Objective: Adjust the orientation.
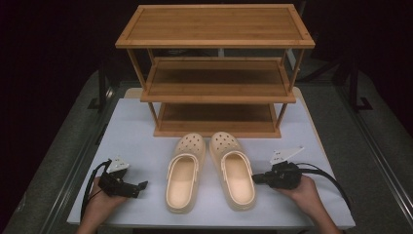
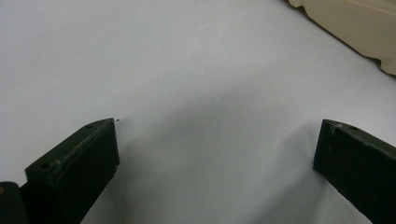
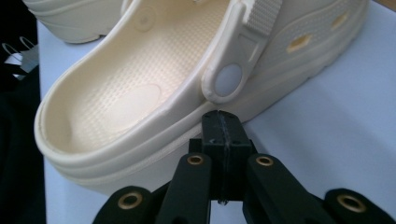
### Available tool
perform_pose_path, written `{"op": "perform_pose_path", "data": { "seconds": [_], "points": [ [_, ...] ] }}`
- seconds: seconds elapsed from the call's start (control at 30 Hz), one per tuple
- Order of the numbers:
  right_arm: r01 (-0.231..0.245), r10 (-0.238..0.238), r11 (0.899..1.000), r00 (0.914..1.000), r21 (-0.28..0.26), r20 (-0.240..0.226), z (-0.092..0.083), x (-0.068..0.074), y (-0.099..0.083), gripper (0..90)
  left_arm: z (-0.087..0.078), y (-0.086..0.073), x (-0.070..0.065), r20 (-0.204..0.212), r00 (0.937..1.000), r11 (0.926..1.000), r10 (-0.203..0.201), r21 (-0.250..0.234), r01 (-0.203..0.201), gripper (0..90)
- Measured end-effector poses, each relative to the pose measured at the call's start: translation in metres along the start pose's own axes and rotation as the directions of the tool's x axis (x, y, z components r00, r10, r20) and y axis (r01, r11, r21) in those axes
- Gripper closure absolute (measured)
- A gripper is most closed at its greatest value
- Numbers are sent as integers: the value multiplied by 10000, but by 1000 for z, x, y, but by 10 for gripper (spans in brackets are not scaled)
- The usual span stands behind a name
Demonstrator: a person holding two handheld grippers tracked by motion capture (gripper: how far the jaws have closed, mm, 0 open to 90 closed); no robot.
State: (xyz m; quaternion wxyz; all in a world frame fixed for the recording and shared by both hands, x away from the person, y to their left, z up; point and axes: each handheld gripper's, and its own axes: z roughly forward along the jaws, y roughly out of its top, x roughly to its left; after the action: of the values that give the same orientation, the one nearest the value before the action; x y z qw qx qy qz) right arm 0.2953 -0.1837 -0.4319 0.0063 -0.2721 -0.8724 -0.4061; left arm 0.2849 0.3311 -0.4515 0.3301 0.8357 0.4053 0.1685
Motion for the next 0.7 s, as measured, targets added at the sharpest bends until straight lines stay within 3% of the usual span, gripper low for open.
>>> {"op": "perform_pose_path", "data": {
  "seconds": [0.7],
  "points": [
    [503,-494,9985,9977,201,-462,13,15,8,895,0,0,0,-3,10000,10000,-1,1,1,0]
  ]
}}
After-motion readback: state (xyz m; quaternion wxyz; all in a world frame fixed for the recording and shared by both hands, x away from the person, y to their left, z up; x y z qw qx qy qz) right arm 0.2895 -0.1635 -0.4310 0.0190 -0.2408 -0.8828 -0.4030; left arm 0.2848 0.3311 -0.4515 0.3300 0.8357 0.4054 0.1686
